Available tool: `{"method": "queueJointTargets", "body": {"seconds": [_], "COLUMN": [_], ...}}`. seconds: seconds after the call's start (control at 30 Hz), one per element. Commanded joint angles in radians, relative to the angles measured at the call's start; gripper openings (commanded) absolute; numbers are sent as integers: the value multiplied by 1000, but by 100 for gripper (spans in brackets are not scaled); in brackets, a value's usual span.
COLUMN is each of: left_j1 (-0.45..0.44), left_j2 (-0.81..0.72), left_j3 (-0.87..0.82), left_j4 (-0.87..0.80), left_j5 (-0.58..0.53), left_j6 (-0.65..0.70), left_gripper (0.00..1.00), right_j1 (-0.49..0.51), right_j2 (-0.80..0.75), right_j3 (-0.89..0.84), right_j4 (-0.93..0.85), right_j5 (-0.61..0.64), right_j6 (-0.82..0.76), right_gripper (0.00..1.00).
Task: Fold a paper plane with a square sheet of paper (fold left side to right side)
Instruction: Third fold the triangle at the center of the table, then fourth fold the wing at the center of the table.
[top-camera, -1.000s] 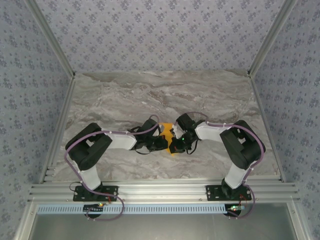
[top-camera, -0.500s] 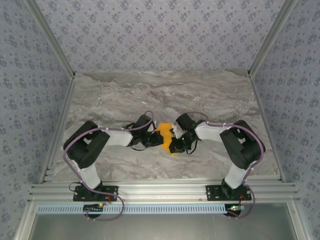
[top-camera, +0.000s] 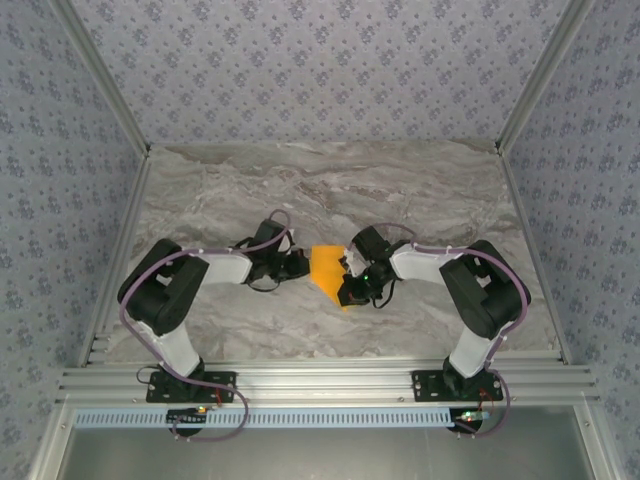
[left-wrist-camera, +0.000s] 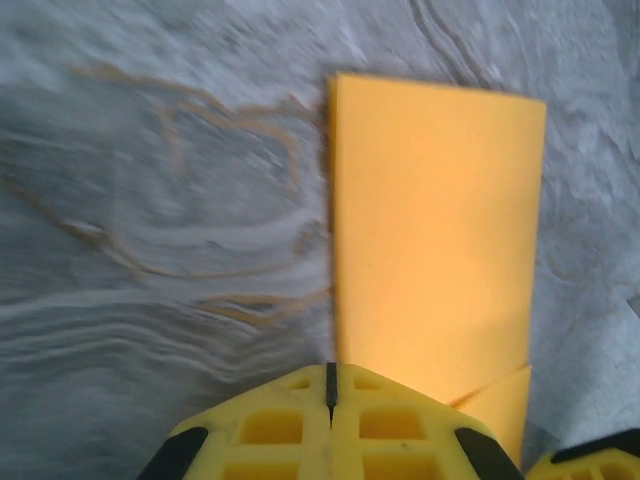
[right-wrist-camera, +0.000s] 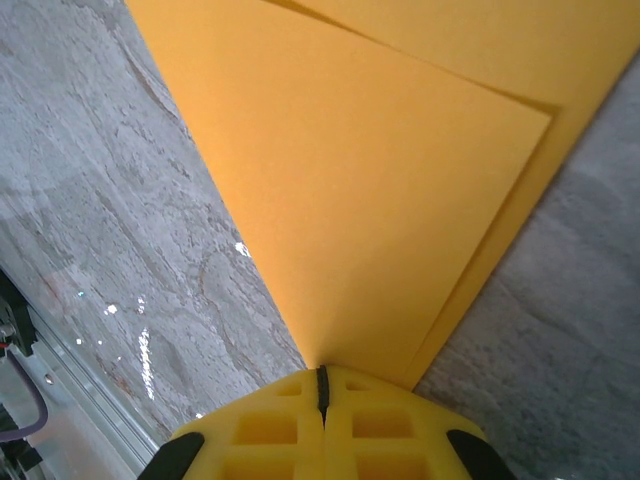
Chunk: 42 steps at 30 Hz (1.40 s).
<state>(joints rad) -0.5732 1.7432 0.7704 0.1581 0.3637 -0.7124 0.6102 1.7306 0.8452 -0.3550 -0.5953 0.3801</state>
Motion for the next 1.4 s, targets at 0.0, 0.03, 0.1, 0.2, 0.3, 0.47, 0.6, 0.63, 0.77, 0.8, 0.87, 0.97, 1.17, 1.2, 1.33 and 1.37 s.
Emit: {"method": "queueJointTargets", "body": {"seconds": [0.0,0.03,0.1,0.2,0.3,0.47,0.6,0.63,0.77,0.8,0.87,0.97,1.17,1.2,1.33,1.37], "left_j1": [36,39,39,39,40,28,-15,-25,-66,-71,-81,-86,-90,-90,-99,-102], "left_j2": [-61,-78,-111,-160,-207,-241,-232,-229,-223,-219,-216,-215,-214,-210,-187,-179], "left_j3": [-11,-7,-6,-18,-59,-144,-177,-175,-169,-166,-158,-149,-151,-151,-140,-137], "left_j4": [-73,-82,-98,-115,-86,20,103,105,120,123,118,98,92,91,92,92], "left_j5": [-97,-94,-92,-82,-50,33,46,43,8,6,-1,-20,-40,-39,-28,-27], "left_j6": [46,49,52,46,8,-100,-177,-185,-222,-229,-231,-239,-263,-268,-277,-279], "left_gripper": [4,5,6,9,15,34,44,46,52,53,56,58,61,62,62,63], "right_j1": [0,-1,0,-1,-5,-7,-9,-10,-16,-22,-34,-43,-47,-47,-46,-47], "right_j2": [55,56,56,55,56,1,-78,-97,-188,-208,-233,-234,-171,-154,-87,-70], "right_j3": [-63,-67,-73,-91,-111,-110,-67,-53,-18,-15,-8,-3,26,35,76,86], "right_j4": [-85,-82,-80,-71,-45,9,22,17,-9,-15,-21,-11,55,66,62,61], "right_j5": [123,119,118,124,114,76,81,89,164,187,220,236,141,126,129,129], "right_j6": [-15,-15,-21,-24,-24,-32,-50,-57,-99,-113,-140,-181,-214,-216,-224,-224], "right_gripper": [0,0,0,0,0,0,13,16,32,36,44,54,60,60,54,51]}}
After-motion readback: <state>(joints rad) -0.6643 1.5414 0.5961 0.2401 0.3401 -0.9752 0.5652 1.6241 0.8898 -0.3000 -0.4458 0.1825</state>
